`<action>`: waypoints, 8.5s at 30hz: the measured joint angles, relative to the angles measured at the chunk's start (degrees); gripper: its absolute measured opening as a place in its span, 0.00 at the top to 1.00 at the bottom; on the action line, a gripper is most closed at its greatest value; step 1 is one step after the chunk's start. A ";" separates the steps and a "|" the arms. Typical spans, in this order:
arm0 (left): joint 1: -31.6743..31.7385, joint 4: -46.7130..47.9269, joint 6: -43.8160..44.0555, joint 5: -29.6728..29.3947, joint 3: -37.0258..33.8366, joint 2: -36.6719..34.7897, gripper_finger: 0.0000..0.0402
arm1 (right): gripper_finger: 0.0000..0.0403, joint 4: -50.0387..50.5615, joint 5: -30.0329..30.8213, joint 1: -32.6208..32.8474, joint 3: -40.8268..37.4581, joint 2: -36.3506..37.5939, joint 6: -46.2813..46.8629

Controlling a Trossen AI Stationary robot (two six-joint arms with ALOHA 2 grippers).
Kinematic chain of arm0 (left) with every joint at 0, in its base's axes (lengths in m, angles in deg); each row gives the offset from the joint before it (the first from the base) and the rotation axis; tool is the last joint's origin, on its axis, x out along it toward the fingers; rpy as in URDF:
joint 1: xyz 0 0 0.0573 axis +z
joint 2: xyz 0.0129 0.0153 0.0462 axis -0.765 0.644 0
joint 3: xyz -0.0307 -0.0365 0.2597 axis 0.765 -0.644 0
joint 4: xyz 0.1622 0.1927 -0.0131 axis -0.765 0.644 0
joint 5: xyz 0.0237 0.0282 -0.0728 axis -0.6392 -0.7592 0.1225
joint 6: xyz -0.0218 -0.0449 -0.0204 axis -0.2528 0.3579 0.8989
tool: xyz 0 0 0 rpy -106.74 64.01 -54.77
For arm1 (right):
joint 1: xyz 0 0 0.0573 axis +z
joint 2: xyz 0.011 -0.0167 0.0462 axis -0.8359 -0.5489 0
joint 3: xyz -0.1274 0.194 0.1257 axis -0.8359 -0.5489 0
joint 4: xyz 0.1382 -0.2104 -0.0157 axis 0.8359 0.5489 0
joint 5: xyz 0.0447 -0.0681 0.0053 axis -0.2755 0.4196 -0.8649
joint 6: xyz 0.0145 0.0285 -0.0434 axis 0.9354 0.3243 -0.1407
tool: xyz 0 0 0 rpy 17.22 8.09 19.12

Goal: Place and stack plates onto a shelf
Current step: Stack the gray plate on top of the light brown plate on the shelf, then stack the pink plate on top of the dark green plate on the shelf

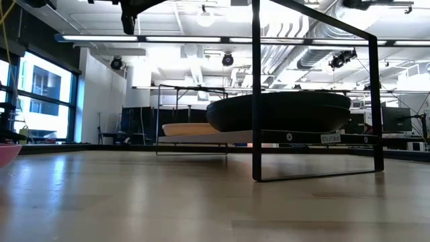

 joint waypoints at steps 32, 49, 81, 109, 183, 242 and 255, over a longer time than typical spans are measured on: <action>0.00 0.12 -0.92 -0.17 -0.04 0.00 0.60 | 0.46 -0.87 7.58 42.18 -28.19 -17.45 36.57; 0.00 0.26 -0.90 -0.85 -0.04 0.00 0.60 | 0.50 -1.43 8.42 42.16 -26.84 -29.87 35.36; 0.00 -0.12 -0.92 -1.96 -0.04 0.02 0.60 | 1.00 4.83 2.54 27.16 6.88 -13.60 9.64; 0.00 -19.37 -8.00 -1.25 -0.04 -0.28 0.60 | 1.00 -0.67 -1.84 -29.97 16.27 -42.40 0.18; -0.02 -11.95 -7.12 -1.82 0.00 -0.26 0.60 | 0.37 -22.53 3.30 -21.14 -16.33 -7.37 -1.26; -26.75 68.19 14.30 13.28 16.98 11.76 0.60 | 0.37 -46.90 12.31 -12.74 -24.15 2.95 -11.58; -41.83 61.92 20.49 3.47 7.13 26.33 0.60 | 0.37 -43.16 12.31 -12.74 -24.12 2.95 -11.57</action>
